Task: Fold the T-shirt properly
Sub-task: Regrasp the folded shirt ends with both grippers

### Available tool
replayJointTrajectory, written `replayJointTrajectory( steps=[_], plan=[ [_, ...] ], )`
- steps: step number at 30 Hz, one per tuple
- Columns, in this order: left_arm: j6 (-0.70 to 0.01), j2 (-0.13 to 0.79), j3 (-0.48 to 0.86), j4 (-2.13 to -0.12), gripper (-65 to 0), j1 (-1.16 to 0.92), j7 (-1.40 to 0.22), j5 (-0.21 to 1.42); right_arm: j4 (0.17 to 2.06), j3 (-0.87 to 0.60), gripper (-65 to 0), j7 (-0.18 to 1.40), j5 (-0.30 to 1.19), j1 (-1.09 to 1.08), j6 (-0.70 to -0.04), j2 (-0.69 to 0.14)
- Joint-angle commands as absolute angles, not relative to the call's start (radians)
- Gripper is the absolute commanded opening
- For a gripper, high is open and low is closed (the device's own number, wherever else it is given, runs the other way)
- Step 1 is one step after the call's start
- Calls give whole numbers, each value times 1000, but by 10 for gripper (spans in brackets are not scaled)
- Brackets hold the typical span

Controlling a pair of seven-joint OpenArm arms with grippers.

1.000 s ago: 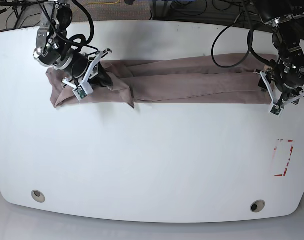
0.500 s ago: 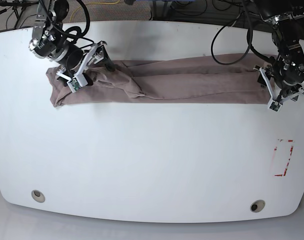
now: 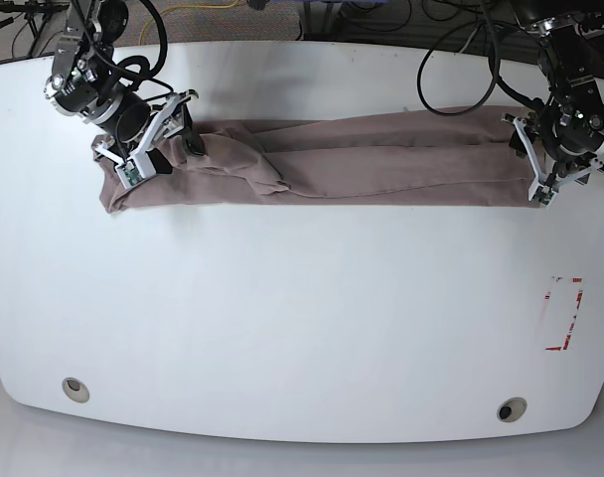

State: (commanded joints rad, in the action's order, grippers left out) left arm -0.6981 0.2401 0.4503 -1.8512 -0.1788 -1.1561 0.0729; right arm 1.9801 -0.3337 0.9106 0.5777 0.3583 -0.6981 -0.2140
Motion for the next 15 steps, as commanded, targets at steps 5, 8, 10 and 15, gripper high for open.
replayJointTrajectory(
  steps=[5, 8, 10, 15],
  plan=[
    [-698, 240, 450, -1851, -278, -174, -1156, 73, 1980, -234, -344, 912, 578, 364, -698, -200],
    [-698, 240, 450, -1851, -278, -174, -1156, 73, 1980, -171, -355, 912, 576, 387, -698, -197],
    [-698, 242, 450, -1851, -278, -174, -1156, 73, 1980, -150, -361, 912, 575, 403, -698, -194],
    [-698, 242, 450, -1856, -278, -173, -1156, 73, 2000, -151, -361, 912, 578, 423, -698, -200]
  ],
)
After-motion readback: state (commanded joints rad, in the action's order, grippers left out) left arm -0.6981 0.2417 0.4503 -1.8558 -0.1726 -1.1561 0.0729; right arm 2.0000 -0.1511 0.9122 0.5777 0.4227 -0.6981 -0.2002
